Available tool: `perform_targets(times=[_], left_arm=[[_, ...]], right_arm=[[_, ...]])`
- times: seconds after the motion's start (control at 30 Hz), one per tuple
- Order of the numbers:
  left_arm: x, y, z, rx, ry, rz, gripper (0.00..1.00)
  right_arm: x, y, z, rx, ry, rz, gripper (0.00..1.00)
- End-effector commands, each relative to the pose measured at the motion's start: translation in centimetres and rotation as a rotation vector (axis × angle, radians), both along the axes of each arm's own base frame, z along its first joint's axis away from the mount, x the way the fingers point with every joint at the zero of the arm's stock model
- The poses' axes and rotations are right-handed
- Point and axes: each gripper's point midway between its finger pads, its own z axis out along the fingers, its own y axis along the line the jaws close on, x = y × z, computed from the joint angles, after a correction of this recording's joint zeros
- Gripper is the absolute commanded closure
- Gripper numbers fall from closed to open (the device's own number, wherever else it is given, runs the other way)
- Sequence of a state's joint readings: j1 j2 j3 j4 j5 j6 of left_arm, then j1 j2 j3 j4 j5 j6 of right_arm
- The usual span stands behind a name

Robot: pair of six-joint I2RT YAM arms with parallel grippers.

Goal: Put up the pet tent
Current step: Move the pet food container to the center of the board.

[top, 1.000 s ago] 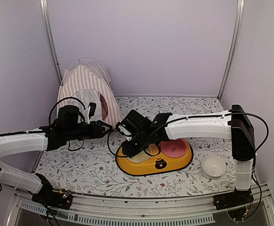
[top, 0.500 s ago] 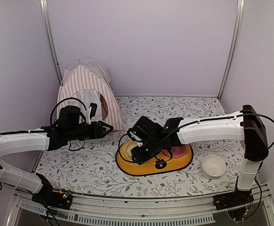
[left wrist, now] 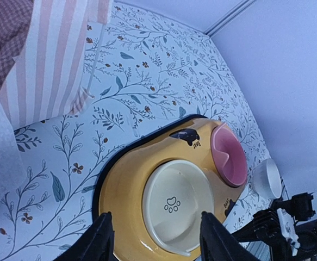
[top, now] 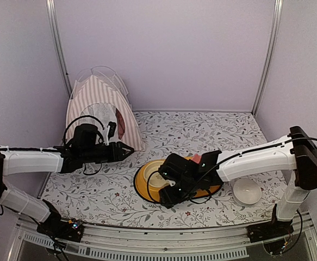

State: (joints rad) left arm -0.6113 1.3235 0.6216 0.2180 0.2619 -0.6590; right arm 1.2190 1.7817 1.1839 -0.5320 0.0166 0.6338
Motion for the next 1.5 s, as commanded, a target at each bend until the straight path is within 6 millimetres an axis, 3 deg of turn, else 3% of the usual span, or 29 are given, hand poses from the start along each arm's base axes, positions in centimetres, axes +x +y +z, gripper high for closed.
perform_targets(times=[0.0,0.17,0.3,0.67,0.7,0.93,1.23,1.47], left_arm=[[-0.1,-0.4,1.0,-0.027,-0.022,-0.012,0.45],[-0.3,0.1,1.1,-0.014,-0.029,0.002,0.45],[-0.3,0.3,1.2,-0.011,-0.032,0.011,0.45],[-0.3,0.5,1.4,-0.012,-0.035,0.025,0.45],[-0.2,0.6,1.4,-0.01,-0.036,0.026,0.45],[-0.2,1.0,1.1,0.011,-0.043,0.035,0.45],[0.0,0.5,-2.2,0.068,0.008,0.011,0.45],[0.8,-2.1,-5.1,0.086,0.054,-0.039,0.48]], right_arm=[[1.1,0.1,-0.1,0.014,-0.005,-0.087,0.26],[2.6,-1.4,-1.9,-0.023,0.036,-0.174,0.13],[4.1,-2.3,-2.3,-0.036,0.032,-0.226,0.08],[8.0,-4.1,-4.6,-0.087,0.036,-0.339,0.02],[8.9,-3.4,-4.0,-0.066,0.027,-0.353,0.01],[11.9,-3.9,-4.6,-0.056,0.035,-0.46,0.01],[14.8,-5.4,-4.4,0.012,0.055,-0.576,0.01],[13.8,-5.5,-4.1,0.055,0.063,-0.545,0.01]])
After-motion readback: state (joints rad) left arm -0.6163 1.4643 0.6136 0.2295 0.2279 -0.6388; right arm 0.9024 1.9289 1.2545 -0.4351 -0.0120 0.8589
